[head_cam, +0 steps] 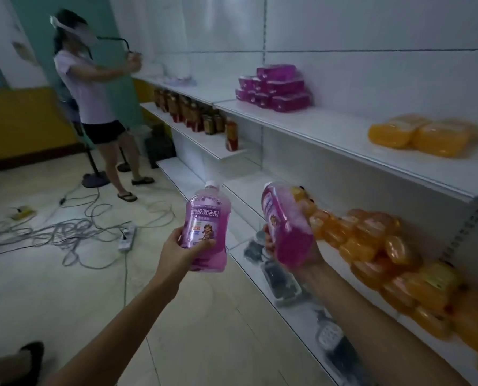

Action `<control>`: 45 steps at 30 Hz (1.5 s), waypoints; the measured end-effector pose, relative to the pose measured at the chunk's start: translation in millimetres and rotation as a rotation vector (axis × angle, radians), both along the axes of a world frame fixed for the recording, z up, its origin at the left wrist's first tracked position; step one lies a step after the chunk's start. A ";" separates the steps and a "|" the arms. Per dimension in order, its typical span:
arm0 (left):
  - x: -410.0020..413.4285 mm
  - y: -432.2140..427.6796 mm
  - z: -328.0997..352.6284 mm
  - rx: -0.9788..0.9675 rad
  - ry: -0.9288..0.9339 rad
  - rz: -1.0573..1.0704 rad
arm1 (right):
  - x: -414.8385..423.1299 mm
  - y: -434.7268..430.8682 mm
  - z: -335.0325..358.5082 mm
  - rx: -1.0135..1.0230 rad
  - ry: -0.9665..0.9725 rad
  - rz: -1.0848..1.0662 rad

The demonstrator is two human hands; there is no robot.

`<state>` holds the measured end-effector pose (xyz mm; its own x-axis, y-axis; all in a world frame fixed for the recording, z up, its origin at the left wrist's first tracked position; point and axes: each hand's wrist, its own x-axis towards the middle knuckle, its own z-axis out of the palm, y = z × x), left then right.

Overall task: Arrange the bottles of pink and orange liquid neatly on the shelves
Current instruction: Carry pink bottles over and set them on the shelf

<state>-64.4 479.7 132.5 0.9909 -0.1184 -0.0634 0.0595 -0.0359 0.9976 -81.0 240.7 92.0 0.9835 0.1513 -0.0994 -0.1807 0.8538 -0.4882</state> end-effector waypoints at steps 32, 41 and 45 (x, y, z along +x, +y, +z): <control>512.5 -4.2 115.4 -0.250 -0.190 -0.295 | 480.1 -25.9 194.8 -0.662 -0.111 -0.315; 654.3 -32.9 179.4 -0.146 -0.305 -0.586 | 528.8 -50.1 290.1 -0.814 -0.147 -0.408; 694.8 -92.5 191.5 -0.127 -0.368 -0.651 | 540.9 -92.2 313.7 -0.898 -0.117 -0.671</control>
<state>630.4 387.2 324.0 0.6728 -0.6714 0.3109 -0.2718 0.1666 0.9478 459.9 148.5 405.7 0.8495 -0.4914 0.1920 0.2700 0.0922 -0.9584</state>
